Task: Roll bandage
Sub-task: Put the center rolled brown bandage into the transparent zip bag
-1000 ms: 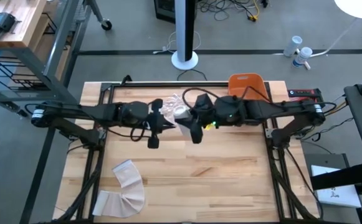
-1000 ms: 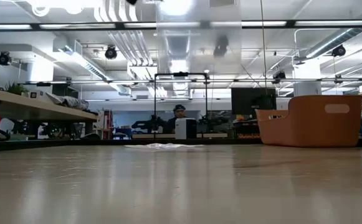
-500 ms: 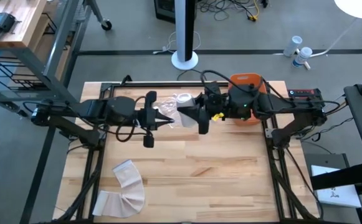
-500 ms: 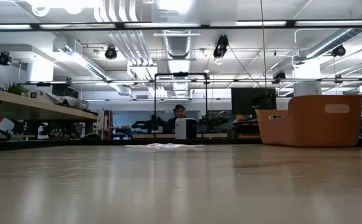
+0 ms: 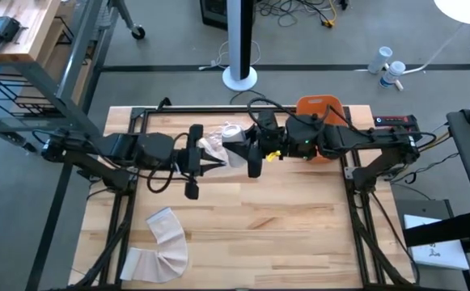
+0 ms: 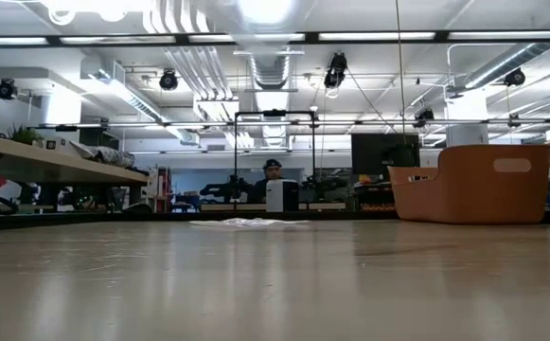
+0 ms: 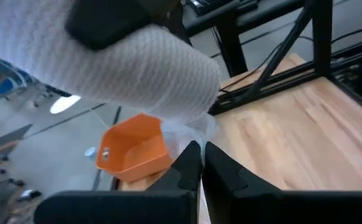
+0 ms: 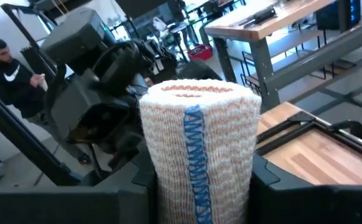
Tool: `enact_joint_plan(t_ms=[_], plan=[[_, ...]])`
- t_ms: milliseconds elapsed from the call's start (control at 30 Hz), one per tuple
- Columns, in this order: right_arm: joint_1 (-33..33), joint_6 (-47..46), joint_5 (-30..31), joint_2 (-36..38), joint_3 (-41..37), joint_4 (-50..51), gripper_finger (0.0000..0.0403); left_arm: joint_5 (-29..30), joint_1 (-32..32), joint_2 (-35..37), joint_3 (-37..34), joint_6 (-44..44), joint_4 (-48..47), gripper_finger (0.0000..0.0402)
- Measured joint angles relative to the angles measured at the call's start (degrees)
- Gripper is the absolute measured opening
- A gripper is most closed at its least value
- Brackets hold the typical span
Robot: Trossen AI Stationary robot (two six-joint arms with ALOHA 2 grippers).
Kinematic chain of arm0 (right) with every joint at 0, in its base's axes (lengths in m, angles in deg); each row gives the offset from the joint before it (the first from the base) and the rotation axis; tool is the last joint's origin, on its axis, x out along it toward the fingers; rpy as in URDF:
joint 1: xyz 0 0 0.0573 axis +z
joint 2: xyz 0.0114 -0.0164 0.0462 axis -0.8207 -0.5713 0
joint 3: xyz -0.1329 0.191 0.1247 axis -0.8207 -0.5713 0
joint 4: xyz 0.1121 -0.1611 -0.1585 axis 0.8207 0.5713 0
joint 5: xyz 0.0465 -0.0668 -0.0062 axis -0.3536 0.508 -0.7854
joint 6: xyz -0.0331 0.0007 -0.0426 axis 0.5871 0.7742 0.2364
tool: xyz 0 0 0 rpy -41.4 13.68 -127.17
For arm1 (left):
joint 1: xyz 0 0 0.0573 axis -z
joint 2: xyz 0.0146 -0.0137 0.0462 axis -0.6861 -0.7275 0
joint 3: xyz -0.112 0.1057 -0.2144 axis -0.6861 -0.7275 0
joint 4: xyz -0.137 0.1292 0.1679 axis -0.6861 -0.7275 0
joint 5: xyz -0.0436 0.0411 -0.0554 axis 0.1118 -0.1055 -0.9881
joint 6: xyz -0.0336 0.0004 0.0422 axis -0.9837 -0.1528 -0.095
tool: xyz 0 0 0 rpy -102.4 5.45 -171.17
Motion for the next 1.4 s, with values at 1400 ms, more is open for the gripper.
enact_joint_plan(t_ms=[1400], plan=[[-3.53,13.23,1.40,-1.09,0.31,2.76,0.0120,-2.74,-1.85,-0.70,2.60,-20.28,-7.10,0.0000]])
